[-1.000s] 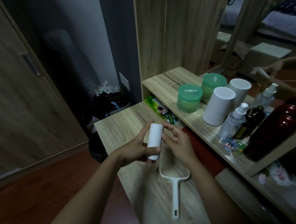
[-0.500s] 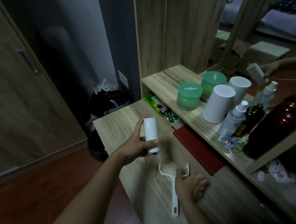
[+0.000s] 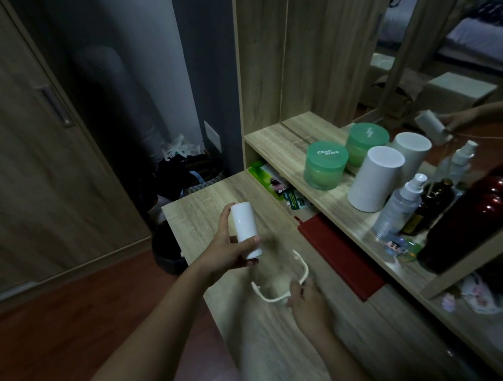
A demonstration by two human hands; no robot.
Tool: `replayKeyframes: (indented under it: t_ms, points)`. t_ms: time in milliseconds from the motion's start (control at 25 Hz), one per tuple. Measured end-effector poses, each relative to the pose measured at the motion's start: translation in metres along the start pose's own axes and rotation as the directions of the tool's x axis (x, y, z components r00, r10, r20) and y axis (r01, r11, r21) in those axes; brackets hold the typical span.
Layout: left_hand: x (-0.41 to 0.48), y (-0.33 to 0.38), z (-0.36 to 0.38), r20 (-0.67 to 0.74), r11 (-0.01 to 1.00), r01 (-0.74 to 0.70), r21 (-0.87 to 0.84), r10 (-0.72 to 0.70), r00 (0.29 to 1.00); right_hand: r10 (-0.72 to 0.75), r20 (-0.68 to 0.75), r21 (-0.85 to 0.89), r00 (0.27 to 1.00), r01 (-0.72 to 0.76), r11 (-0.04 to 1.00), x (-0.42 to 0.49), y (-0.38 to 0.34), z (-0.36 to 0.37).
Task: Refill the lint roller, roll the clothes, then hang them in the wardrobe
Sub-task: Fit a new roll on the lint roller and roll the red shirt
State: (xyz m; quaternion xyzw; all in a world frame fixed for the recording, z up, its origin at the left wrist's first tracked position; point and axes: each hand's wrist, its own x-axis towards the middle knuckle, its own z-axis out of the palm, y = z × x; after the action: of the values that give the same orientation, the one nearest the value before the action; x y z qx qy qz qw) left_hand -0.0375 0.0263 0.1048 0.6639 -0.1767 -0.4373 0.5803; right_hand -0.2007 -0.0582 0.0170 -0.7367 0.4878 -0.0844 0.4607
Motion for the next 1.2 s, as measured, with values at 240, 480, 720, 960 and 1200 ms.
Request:
replayKeyframes:
  t_ms: [240, 480, 720, 960, 1200]
  points:
    - [-0.004, -0.010, -0.007, 0.065, 0.991, 0.131, 0.035, -0.133, 0.989, -0.335, 0.150, -0.004, 0.930, 0.340, 0.941, -0.007, -0.045, -0.034]
    - [-0.010, 0.002, -0.008, 0.154, 0.985, 0.111, 0.135, -0.131, 0.979, -0.349, 0.184, -0.038, 0.919, 0.362, 0.932, 0.001, -0.059, -0.040]
    - [-0.012, 0.012, -0.009, 0.218, 0.978, 0.066, 0.199, -0.109, 0.970, -0.399, 0.173, -0.022, 0.900, 0.409, 0.912, 0.004, -0.070, -0.053]
    - [-0.009, 0.019, -0.007, 0.239, 0.994, 0.071, 0.082, -0.089, 0.967, -0.424, 0.142, -0.055, 0.895, 0.435, 0.899, 0.002, -0.086, -0.067]
    - [-0.009, 0.018, -0.008, 0.253, 0.995, 0.095, -0.005, -0.091, 0.963, -0.432, 0.104, -0.085, 0.896, 0.441, 0.893, -0.003, -0.091, -0.072]
